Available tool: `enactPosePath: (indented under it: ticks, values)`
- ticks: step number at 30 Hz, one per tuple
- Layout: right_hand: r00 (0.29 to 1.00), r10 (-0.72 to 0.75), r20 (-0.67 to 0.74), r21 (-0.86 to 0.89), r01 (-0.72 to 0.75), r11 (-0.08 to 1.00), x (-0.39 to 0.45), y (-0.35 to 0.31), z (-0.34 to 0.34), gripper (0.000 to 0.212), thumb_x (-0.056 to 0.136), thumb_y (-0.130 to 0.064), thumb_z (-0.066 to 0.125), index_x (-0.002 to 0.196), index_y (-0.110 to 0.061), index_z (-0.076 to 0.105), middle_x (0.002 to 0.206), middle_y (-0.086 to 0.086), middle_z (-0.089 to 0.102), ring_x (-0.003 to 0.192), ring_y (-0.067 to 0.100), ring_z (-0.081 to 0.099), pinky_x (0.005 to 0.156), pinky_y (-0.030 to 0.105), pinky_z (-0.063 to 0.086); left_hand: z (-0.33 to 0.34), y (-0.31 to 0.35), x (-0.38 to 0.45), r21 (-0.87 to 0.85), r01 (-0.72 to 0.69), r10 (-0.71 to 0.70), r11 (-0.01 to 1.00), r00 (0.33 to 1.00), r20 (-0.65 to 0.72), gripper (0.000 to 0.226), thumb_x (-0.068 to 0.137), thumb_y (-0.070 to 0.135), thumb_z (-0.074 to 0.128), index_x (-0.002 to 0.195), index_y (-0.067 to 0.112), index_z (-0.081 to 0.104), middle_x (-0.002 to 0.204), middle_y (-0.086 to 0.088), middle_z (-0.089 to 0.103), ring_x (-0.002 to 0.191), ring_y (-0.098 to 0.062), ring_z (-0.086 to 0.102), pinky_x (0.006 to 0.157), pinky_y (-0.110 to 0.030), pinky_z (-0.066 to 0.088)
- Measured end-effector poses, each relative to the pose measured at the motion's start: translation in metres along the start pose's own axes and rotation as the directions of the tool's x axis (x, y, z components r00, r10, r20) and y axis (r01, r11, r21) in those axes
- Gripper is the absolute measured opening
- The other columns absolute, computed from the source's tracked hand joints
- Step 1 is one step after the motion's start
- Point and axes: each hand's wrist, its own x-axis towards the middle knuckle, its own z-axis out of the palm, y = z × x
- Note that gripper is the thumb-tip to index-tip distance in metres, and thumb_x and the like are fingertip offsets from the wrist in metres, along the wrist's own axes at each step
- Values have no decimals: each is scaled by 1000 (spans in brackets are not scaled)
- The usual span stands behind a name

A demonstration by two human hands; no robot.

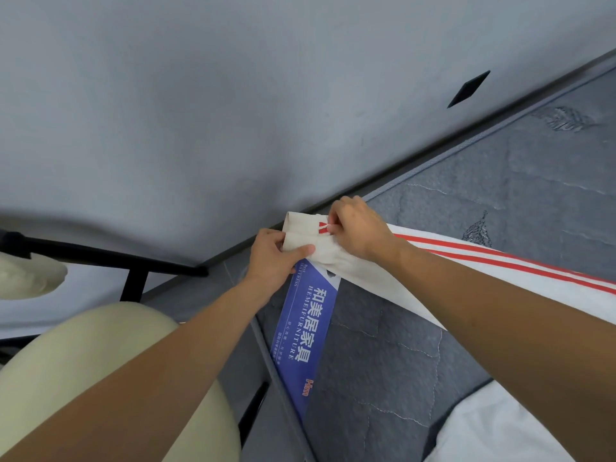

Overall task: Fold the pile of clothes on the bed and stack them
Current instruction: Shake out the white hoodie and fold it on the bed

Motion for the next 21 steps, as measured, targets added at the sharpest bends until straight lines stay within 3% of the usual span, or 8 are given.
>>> enactPosePath:
  ticks: [2,5,7,11,15,18,20,21]
  values:
    - [1000,6,-7,41,-5,999,6,3,-10,8,102,-22,58,96,-19,52,98,1,58,101,28,54,81,42,47,0,-2,2,-5,-20,20,1000,1000,-3,41,86,30,85,113,6,66,124,-4,61,102,-14,71,77,-30,62]
    - [999,45,13,112,-47,993,18,9,-27,9,103,-21,55,97,-19,49,94,4,63,90,34,58,75,41,45,2,0,7,-59,-34,33,998,999,-6,34,90,34,82,108,9,69,99,3,75,81,-4,72,68,-23,53]
    - [996,84,14,186,-85,979,26,11,-31,4,103,-14,55,100,-16,53,97,7,66,94,34,60,80,41,48,4,3,12,-84,-27,27,996,1000,-2,37,91,37,80,107,6,67,87,9,77,77,-2,74,66,-22,53]
    - [986,164,39,278,-169,946,34,11,-28,15,102,-8,55,107,-9,69,106,9,71,104,29,65,94,39,53,8,7,22,-95,-10,3,995,997,-82,49,84,35,87,89,-3,57,83,-9,73,68,-14,70,68,-33,56]
    - [977,210,29,301,-209,930,35,11,-22,17,101,-6,55,99,-9,72,101,6,71,102,28,66,93,39,54,6,0,28,-59,-16,4,998,981,-195,49,76,35,93,78,15,49,78,-8,62,68,-23,58,68,-43,54]
    - [984,180,-14,155,-176,972,31,8,-14,10,99,-10,58,100,-13,68,106,6,67,109,30,58,95,45,48,4,-1,32,-39,28,-33,999,990,-134,44,78,39,91,99,23,55,95,-6,72,68,-17,64,59,-36,55]
    - [979,131,-159,-77,-144,987,25,5,-9,5,94,-19,66,99,-17,66,108,4,59,111,30,50,91,43,41,0,2,37,-32,41,-43,999,998,-53,40,82,36,89,105,15,63,89,-4,74,56,-10,61,50,-27,51]
    - [964,100,-247,-98,-128,987,20,2,-7,6,92,-19,68,97,-17,65,105,5,58,107,30,51,87,42,40,-3,4,40,-35,42,-43,999,999,-27,36,83,32,88,101,9,66,82,-3,73,53,-10,59,48,-24,50]
